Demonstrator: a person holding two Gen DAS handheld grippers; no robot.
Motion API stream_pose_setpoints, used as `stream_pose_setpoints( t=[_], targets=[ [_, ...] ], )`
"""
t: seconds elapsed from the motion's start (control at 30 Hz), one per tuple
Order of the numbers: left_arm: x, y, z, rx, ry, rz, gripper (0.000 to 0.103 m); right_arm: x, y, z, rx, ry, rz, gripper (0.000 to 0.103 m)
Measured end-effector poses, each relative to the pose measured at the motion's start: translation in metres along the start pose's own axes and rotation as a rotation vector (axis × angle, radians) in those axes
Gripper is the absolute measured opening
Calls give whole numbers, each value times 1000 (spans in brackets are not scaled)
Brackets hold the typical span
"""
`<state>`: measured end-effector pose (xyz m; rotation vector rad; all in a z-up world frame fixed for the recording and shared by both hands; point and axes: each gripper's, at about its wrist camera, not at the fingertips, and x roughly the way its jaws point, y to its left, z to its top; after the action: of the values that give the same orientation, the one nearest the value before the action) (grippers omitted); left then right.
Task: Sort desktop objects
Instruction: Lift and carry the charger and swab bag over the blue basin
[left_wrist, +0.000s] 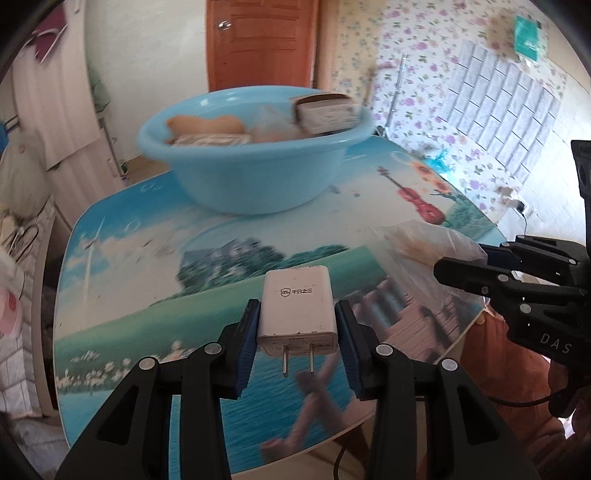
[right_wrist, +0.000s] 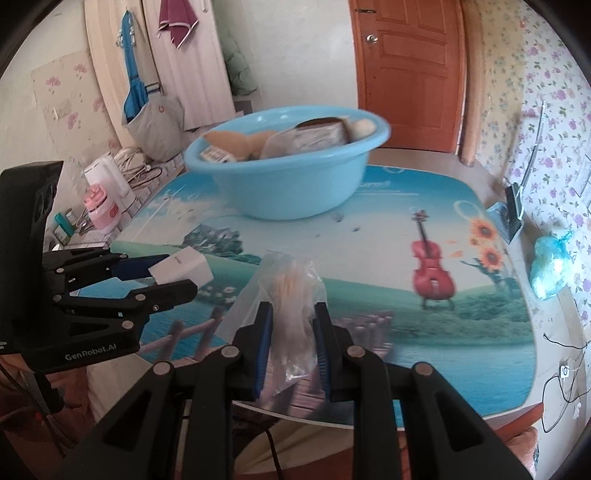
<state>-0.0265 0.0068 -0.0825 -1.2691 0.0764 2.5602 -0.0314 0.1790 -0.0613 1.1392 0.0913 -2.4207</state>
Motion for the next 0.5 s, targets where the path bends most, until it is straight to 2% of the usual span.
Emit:
stream_pose_setpoints(
  t=[0.33, 0.5],
  targets=[
    [-13, 47, -4, -73, -38, 48, 40, 19, 50, 29, -108, 8, 59, 22],
    [-24, 68, 2, -104, -76, 73, 40, 17, 73, 46, -189, -27, 82, 22]
  ],
)
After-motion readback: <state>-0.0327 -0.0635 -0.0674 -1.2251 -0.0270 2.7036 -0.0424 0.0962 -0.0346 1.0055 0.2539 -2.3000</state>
